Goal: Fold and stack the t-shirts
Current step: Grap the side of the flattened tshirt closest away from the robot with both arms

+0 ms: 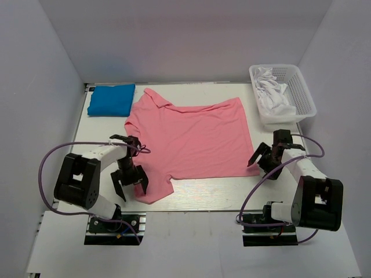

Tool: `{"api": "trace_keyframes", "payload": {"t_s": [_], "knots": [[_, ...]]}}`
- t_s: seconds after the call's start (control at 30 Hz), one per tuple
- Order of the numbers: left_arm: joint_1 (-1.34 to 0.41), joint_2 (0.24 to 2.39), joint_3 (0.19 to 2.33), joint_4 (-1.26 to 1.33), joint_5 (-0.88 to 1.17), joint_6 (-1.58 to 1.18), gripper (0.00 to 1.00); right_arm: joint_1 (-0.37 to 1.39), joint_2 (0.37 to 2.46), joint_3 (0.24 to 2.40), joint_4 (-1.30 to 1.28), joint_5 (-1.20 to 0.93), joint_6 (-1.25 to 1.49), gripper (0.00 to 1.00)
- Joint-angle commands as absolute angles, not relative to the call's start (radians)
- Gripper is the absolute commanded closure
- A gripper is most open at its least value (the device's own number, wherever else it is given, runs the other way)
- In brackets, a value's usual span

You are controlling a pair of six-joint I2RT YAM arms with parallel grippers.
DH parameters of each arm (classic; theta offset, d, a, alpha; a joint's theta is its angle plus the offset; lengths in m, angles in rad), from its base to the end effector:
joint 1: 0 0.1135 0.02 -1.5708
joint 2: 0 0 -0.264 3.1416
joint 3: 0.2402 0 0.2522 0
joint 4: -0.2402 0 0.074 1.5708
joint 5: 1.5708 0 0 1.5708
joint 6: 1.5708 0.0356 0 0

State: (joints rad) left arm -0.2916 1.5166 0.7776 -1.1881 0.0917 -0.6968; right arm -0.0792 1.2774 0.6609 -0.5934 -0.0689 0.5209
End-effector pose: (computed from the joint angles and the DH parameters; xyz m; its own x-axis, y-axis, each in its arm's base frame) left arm 0.1801 -0.0575 0.1539 -0.8525 -0.4113 0.3226 -0.3800 0.9114 0.1580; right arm 0.2164 -0.0147 0.1711 -0.7817 0.5601 -0.2742 0.5116 0.8274 0.2316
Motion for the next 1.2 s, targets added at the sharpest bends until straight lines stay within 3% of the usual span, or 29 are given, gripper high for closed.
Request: {"api": "trace_keyframes", "payload": {"t_s": [0.0, 0.13, 0.37, 0.8, 0.87, 0.9, 0.97, 1.1, 1.17], "knots": [[-0.295, 1.467, 0.831, -1.238, 0.078, -0.710, 0.07, -0.083, 1.259, 0.649, -0.597, -0.083, 0.541, 0.12], [-0.295, 1.424, 0.819, -1.261, 0.112, -0.710, 0.13, -0.083, 1.252, 0.638, -0.612, -0.072, 0.543, 0.14], [-0.295, 1.345, 0.712, -1.177, 0.216, -0.710, 0.40, -0.084, 1.284, 0.617, -0.568, -0.118, 0.569, 0.15], [-0.344, 1.396, 0.612, -0.977, 0.201, -0.848, 0.57, -0.084, 1.296, 0.558, -0.466, -0.173, 0.610, 0.32], [-0.344, 1.410, 0.601, -0.956, 0.189, -0.868, 0.66, -0.083, 1.298, 0.546, -0.453, -0.170, 0.615, 0.41], [-0.344, 1.410, 0.601, -0.956, 0.189, -0.868, 0.82, -0.083, 1.299, 0.540, -0.442, -0.166, 0.621, 0.46], [-0.344, 1.436, 0.610, -0.957, 0.189, -0.868, 1.00, -0.084, 1.315, 0.535, -0.430, -0.160, 0.621, 0.60], [-0.344, 1.410, 0.678, -0.995, 0.189, -0.868, 1.00, -0.084, 1.321, 0.545, -0.440, -0.153, 0.611, 0.94], [-0.344, 1.385, 0.719, -1.005, 0.189, -0.859, 1.00, -0.083, 1.301, 0.554, -0.445, -0.141, 0.604, 1.00]]}}
